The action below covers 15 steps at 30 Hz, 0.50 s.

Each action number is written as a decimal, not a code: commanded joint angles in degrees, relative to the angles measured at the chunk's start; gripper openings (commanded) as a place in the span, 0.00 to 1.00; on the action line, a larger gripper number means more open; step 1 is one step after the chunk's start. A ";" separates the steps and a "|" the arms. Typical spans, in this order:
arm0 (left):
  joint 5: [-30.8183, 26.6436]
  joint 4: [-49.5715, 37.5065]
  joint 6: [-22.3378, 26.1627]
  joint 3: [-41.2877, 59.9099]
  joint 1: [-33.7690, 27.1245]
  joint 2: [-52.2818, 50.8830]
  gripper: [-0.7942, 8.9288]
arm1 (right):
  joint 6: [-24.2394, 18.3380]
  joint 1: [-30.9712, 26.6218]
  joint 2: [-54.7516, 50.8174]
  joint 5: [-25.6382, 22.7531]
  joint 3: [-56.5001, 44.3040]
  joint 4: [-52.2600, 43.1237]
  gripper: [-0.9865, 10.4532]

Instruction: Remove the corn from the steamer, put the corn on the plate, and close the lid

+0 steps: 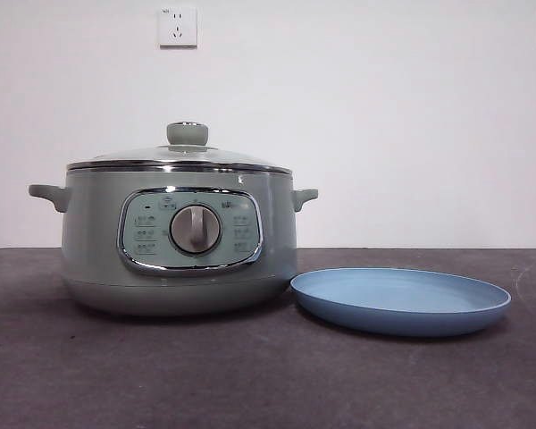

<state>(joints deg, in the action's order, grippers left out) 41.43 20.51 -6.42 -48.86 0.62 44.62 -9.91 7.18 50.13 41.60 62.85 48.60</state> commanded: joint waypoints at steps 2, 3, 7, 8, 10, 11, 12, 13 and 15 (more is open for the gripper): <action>-3.72 -5.55 0.48 -0.39 3.50 4.66 0.63 | 0.02 0.13 0.07 0.07 0.11 -0.07 0.58; -5.09 -7.21 0.48 -0.39 4.63 6.10 0.63 | 0.02 0.13 0.09 0.07 0.11 -0.07 0.58; -11.30 -13.88 0.59 -0.46 8.70 11.89 0.63 | 0.02 0.11 0.13 0.07 0.11 -0.07 0.58; -12.68 -15.06 0.72 -0.72 9.49 13.35 0.63 | 0.02 0.11 0.13 0.07 0.11 -0.07 0.58; -15.56 -16.46 1.22 -1.79 11.21 16.46 0.63 | 0.02 0.13 0.13 0.07 0.11 -0.07 0.58; -17.09 -16.59 2.49 -2.82 11.98 18.36 0.63 | 0.04 0.13 0.13 0.07 0.11 -0.07 0.58; -18.69 -16.57 3.63 -3.87 12.81 20.06 0.63 | 0.04 0.11 0.13 0.04 0.11 -0.07 0.58; -20.85 -16.57 5.11 -4.98 13.62 21.86 0.63 | 0.04 0.11 0.13 0.04 0.11 -0.07 0.58; -23.65 -16.52 7.13 -6.97 14.86 24.83 0.63 | 0.02 0.11 0.13 0.04 0.11 -0.07 0.58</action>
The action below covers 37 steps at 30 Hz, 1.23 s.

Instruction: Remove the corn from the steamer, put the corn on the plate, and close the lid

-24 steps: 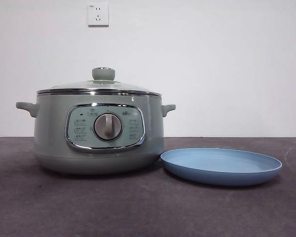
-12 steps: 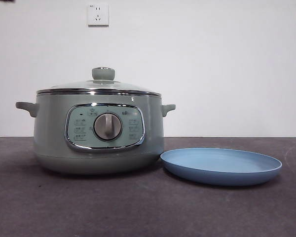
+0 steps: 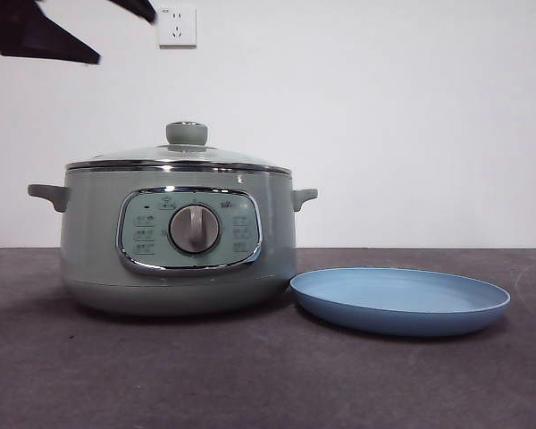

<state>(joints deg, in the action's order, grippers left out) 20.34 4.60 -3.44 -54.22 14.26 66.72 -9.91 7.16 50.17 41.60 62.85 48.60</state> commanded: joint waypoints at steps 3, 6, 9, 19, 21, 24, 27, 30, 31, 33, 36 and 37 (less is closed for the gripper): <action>-3.80 -0.68 5.68 -4.81 2.69 7.50 0.63 | 0.02 0.13 0.09 0.04 0.11 -0.07 0.58; -4.61 -0.85 6.75 -7.52 3.69 12.09 0.63 | 0.02 0.13 0.09 0.04 0.11 -0.07 0.58; -6.99 -1.53 7.61 -8.98 4.59 15.89 0.63 | 0.02 0.13 0.09 0.04 0.11 -0.07 0.58; -8.37 -3.23 7.98 -9.16 5.29 22.88 0.63 | 0.02 0.13 0.09 0.04 0.11 -0.07 0.58; -8.41 -3.23 7.98 -9.16 5.38 23.19 0.63 | 0.02 0.13 0.09 0.02 0.11 -0.07 0.58; -10.29 -3.37 8.00 -9.16 6.03 23.21 0.62 | 0.02 0.13 0.09 0.02 0.11 -0.07 0.58; -12.46 -2.80 7.96 -9.16 6.40 23.21 0.51 | 0.00 0.13 0.09 0.02 0.11 -0.07 0.58; -12.70 -1.46 8.00 -9.16 6.78 23.30 0.47 | 0.00 0.13 0.09 0.02 0.11 -0.07 0.58; -12.70 -1.25 8.00 -9.16 6.88 23.30 0.47 | 0.00 0.13 0.09 0.02 0.11 -0.09 0.58; -12.74 -1.09 7.98 -9.16 6.93 23.30 0.46 | 0.00 0.13 0.09 0.02 0.11 -0.09 0.58; -12.70 -1.11 7.96 -9.16 7.10 23.30 0.35 | 0.00 0.13 0.09 0.02 0.11 -0.07 0.58; -12.68 -1.11 7.96 -9.16 7.19 23.30 0.28 | 0.00 0.13 0.09 0.02 0.11 -0.07 0.58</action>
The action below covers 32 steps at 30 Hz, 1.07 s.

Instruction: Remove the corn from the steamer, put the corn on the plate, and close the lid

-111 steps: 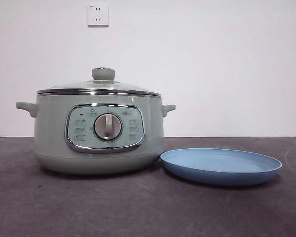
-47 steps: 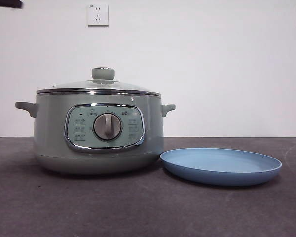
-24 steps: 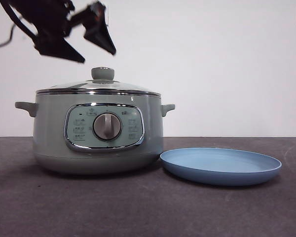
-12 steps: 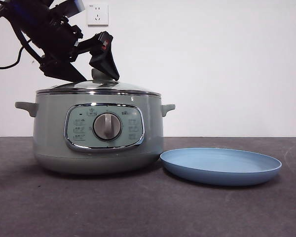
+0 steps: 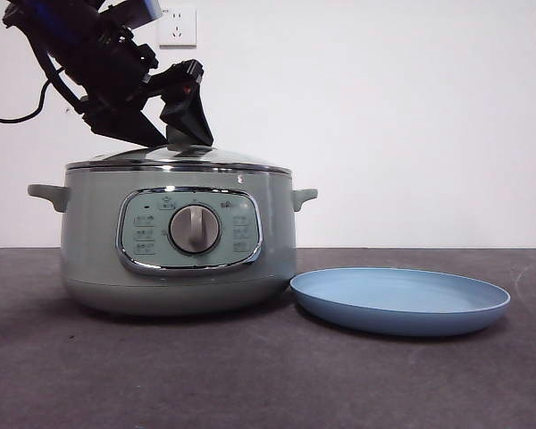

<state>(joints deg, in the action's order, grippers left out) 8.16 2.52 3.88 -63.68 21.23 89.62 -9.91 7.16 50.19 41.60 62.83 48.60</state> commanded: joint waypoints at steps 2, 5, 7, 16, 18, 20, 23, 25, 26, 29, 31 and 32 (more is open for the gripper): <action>-0.39 0.96 0.63 0.31 0.28 0.39 0.16 | 0.00 0.13 0.07 0.02 0.13 -0.07 0.58; -0.33 0.96 0.61 0.31 0.52 0.39 0.07 | 0.00 0.13 0.07 0.02 0.13 -0.07 0.58; -0.37 0.96 0.63 0.31 0.52 0.39 0.08 | 0.00 0.13 0.07 0.04 0.13 -0.07 0.58; -0.11 0.94 0.61 -0.70 0.52 -0.59 0.08 | 0.04 0.13 0.07 0.02 0.13 -0.07 0.58; -0.11 1.01 0.59 -1.57 0.52 -0.94 0.08 | 0.04 0.13 0.07 0.02 0.13 -0.07 0.58; -0.02 1.03 0.55 -2.47 0.52 -1.38 0.08 | 0.04 0.13 0.07 0.02 0.13 -0.07 0.58; 1.14 2.19 0.46 -4.13 0.52 -1.86 0.07 | 0.04 0.13 0.07 0.02 0.13 -0.07 0.58; 1.29 3.34 0.37 -5.42 0.52 -2.16 0.07 | 0.04 0.13 0.07 0.02 0.13 -0.07 0.58; 1.29 3.89 0.37 -6.08 0.52 -2.27 0.07 | 0.04 0.13 0.07 0.02 0.13 -0.07 0.58; 1.31 5.38 0.37 -7.50 0.52 -3.30 0.07 | 0.04 0.13 0.07 0.00 0.13 -0.07 0.58; 1.33 6.99 0.37 -8.52 0.52 -4.42 0.07 | 0.04 0.13 0.07 0.00 0.13 -0.07 0.58; 1.38 7.91 0.35 -9.07 0.52 -5.07 0.07 | 0.04 0.13 0.09 0.02 0.13 -0.07 0.58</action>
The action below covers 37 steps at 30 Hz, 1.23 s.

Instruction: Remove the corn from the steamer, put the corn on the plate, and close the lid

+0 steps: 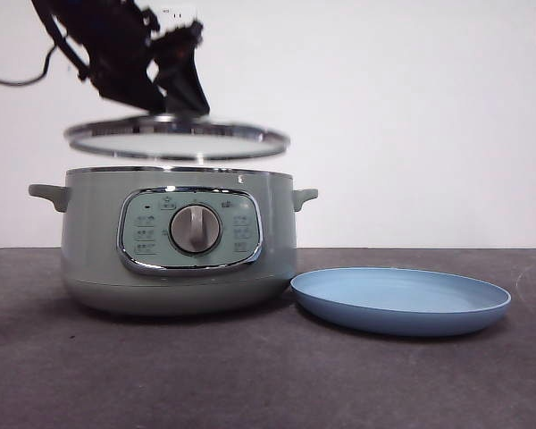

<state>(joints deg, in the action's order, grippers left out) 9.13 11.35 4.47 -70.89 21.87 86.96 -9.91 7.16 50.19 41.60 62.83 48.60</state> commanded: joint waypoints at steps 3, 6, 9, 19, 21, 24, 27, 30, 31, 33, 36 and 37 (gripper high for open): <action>0.39 1.70 -0.24 -2.38 -0.11 -5.57 0.07 | 0.07 0.15 0.61 0.02 0.13 -0.07 0.58; 0.37 5.49 -0.22 -2.38 -0.11 -10.47 0.07 | 1.18 0.15 2.01 0.02 0.13 -0.59 0.58; 0.37 9.64 -0.22 -2.38 -0.11 -16.13 0.07 | 4.57 0.44 4.00 0.00 0.13 -3.43 0.58; -0.04 23.78 -0.22 -2.38 -0.11 -34.88 0.08 | 15.28 10.86 14.05 -6.01 0.48 -18.75 0.58; -0.11 26.82 -0.20 -2.38 -0.13 -37.97 0.08 | 15.50 14.25 17.46 -8.63 1.38 -19.78 0.58; -0.35 30.73 -0.20 -2.38 -0.11 -41.83 0.08 | 15.45 19.12 23.12 -13.55 4.68 -19.89 0.58; -1.79 33.92 -0.20 -2.38 -0.11 -45.05 0.07 | 15.47 23.52 29.62 -17.94 9.86 -19.82 0.58; -1.92 36.59 -0.24 -2.38 -0.11 -47.50 0.08 | 15.50 26.34 36.28 -21.27 16.50 -18.78 0.58; -1.97 37.35 -0.24 -2.38 -0.11 -48.06 0.08 | 15.50 27.10 38.34 -22.38 18.75 -17.99 0.58; -1.99 39.01 -0.24 -2.38 -0.11 -49.18 0.08 | 15.45 29.03 43.30 -25.88 24.48 -15.50 0.58; -1.92 40.48 -0.24 -2.38 -0.11 -50.14 0.07 | 14.93 30.97 49.96 -30.18 32.30 -12.02 0.58; -1.88 40.79 -0.24 -2.38 -0.11 -50.31 0.07 | 14.69 31.50 52.26 -31.21 34.91 -11.26 0.58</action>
<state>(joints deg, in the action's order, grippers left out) 7.01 54.87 4.47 -72.23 21.87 37.04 5.08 38.20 99.85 11.44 95.15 36.95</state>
